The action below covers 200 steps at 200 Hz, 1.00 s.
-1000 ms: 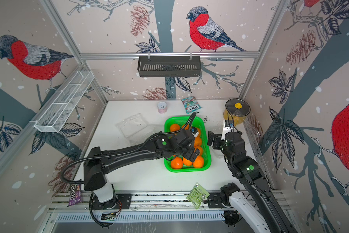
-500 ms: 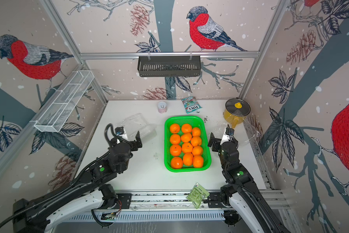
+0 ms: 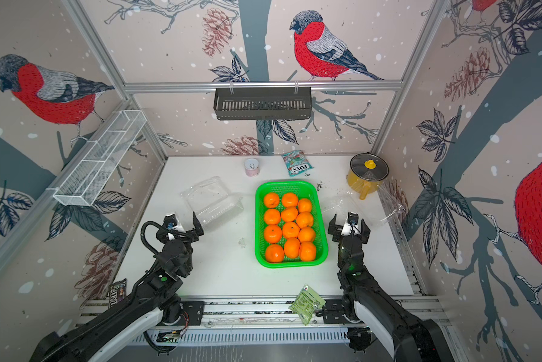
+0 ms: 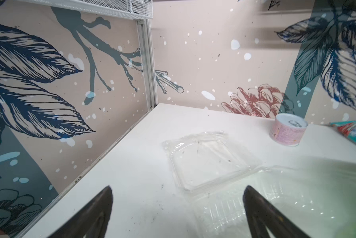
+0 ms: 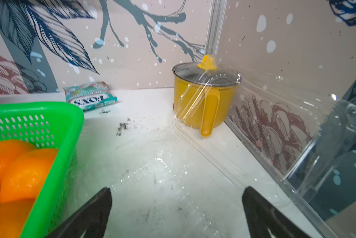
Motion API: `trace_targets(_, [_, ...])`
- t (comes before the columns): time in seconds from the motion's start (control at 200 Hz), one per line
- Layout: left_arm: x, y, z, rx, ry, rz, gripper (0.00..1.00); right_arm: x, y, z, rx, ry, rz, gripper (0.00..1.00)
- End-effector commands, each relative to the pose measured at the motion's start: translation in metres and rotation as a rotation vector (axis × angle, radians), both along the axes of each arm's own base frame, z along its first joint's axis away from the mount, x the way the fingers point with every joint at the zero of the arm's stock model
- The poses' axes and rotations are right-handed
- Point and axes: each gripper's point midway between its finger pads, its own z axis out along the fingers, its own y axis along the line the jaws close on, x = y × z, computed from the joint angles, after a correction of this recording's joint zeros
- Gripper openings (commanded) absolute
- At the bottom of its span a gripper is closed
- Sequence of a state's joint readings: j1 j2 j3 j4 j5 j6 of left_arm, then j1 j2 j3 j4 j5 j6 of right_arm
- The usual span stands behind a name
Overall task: Take oranges out of containers
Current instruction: Reset both arms
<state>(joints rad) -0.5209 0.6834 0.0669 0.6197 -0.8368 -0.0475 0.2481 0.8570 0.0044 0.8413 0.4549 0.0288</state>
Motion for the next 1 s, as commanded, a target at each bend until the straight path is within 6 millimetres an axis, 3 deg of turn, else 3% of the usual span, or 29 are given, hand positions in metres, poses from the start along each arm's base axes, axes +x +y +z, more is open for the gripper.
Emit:
trace_targets(0.0, [0.003, 0.004, 0.017, -0.048, -0.133, -0.024, 0.97, -0.001, 0.006, 0.018, -0.013, -0.119, 0.051, 0.99])
trace_targets(0.21, [0.01, 0.023, -0.008, -0.073, -0.118, -0.046, 0.97, 0.021, 0.013, 0.019, -0.043, -0.109, 0.075, 0.99])
trace_targets(0.305, [0.019, 0.012, -0.007, -0.005, -0.089, -0.114, 0.97, 0.037, 0.019, 0.02, -0.077, -0.094, 0.093, 1.0])
trace_targets(0.395, [0.031, 0.008, -0.008, 0.033, -0.065, -0.145, 0.97, 0.047, 0.019, 0.007, -0.098, -0.064, 0.086, 0.99])
trace_targets(0.545, [0.049, 0.007, -0.008, 0.064, -0.055, -0.175, 0.97, 0.041, -0.004, 0.008, -0.041, -0.109, -0.029, 0.99])
trace_targets(0.64, [0.065, -0.007, -0.014, 0.058, -0.026, -0.27, 0.97, 0.043, -0.001, -0.004, -0.013, -0.086, 0.054, 0.99])
trace_targets(0.715, [0.072, -0.013, -0.025, 0.074, -0.013, -0.304, 0.97, 0.047, -0.006, 0.003, -0.025, -0.134, 0.016, 0.99])
trace_targets(0.785, [0.079, -0.005, -0.032, 0.083, -0.011, -0.255, 0.97, 0.051, -0.008, -0.003, -0.008, -0.083, 0.001, 0.99])
trace_targets(0.906, [0.097, 0.014, -0.042, 0.05, 0.055, -0.143, 0.97, 0.081, -0.013, -0.018, 0.046, 0.028, 0.022, 0.99])
trace_targets(0.996, [0.105, 0.016, -0.046, 0.005, 0.102, -0.149, 0.98, 0.082, -0.017, -0.022, 0.085, 0.045, 0.062, 1.0])
